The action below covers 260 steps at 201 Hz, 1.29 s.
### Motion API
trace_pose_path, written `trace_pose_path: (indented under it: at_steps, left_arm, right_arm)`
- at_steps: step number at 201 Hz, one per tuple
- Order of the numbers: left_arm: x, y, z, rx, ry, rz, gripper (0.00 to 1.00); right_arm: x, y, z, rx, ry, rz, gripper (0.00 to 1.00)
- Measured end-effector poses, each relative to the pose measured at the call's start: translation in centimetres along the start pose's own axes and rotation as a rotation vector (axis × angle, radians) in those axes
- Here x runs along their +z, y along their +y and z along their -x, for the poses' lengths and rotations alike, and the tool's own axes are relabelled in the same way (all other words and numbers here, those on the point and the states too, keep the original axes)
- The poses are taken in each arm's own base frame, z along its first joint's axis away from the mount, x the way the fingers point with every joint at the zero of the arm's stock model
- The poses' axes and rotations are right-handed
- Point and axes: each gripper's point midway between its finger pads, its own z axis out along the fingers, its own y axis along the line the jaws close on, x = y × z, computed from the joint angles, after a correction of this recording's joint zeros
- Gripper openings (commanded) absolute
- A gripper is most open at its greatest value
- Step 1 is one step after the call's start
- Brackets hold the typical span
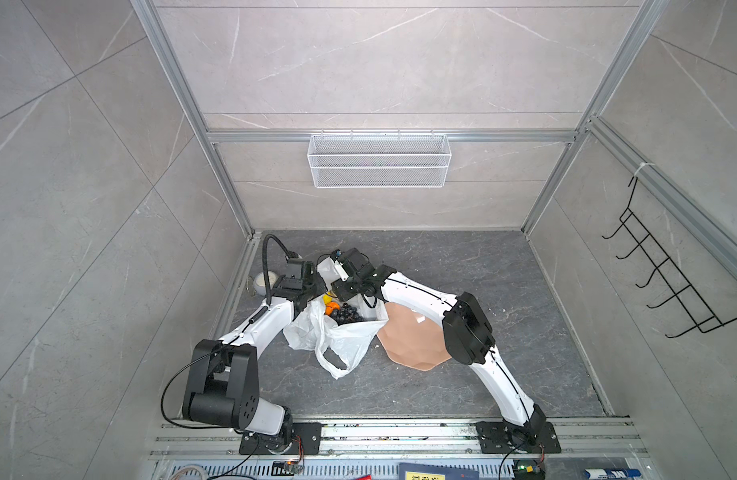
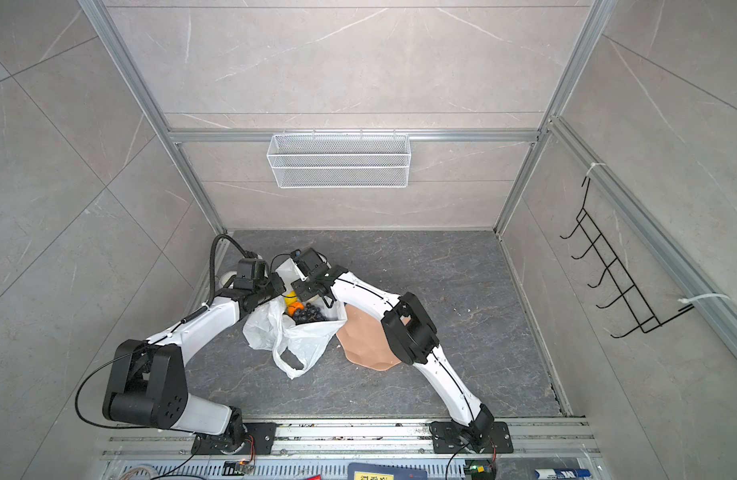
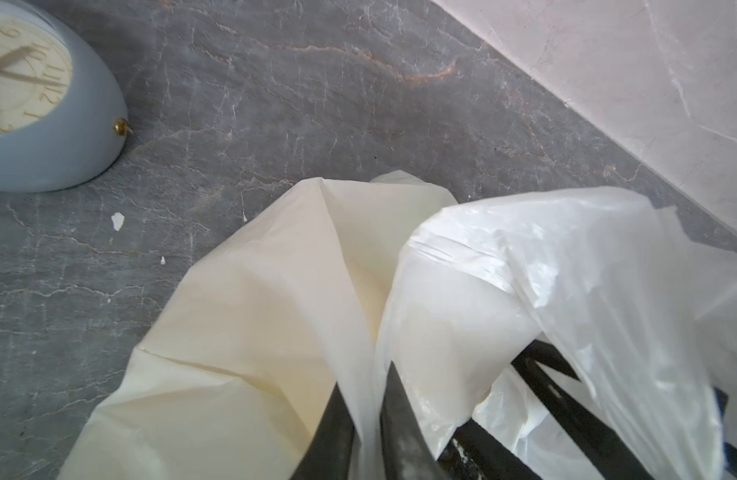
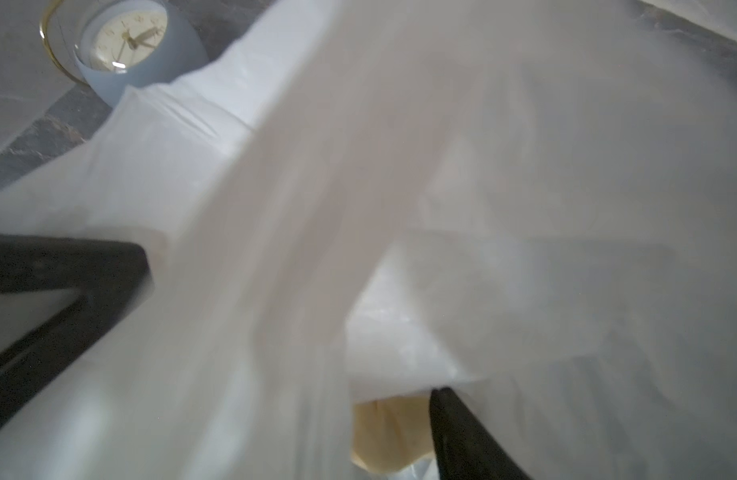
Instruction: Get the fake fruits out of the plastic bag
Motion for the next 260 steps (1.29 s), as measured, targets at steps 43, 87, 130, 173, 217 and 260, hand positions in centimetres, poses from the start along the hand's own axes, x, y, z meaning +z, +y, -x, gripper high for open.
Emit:
trace_pose_path:
  at_steps: [43, 87, 130, 173, 217, 260]
  left_arm:
    - [0.1, 0.0, -0.1, 0.001, 0.003, -0.001, 0.15]
    - [0.2, 0.1, -0.2, 0.003, 0.006, 0.004, 0.13]
    - [0.7, 0.4, -0.5, 0.004, 0.017, 0.018, 0.13]
    - [0.9, 0.7, -0.6, 0.001, 0.021, 0.024, 0.12]
    - [0.9, 0.8, -0.5, -0.002, 0.02, 0.026, 0.12]
    - [0.9, 1.3, -0.2, -0.014, 0.015, 0.036, 0.11]
  right_arm:
    - [1.1, 0.1, -0.6, -0.026, 0.049, 0.005, 0.71]
    - [1.4, 0.6, -1.6, -0.035, 0.092, 0.037, 0.76]
    - [2.5, 0.6, -2.7, -0.04, 0.138, 0.04, 0.8]
    - [3.2, 0.7, -2.1, -0.036, 0.135, 0.044, 0.73]
    - [3.5, 0.8, -2.4, -0.03, 0.154, 0.045, 0.57]
    - [2.9, 1.3, -3.1, -0.04, 0.147, 0.055, 0.45]
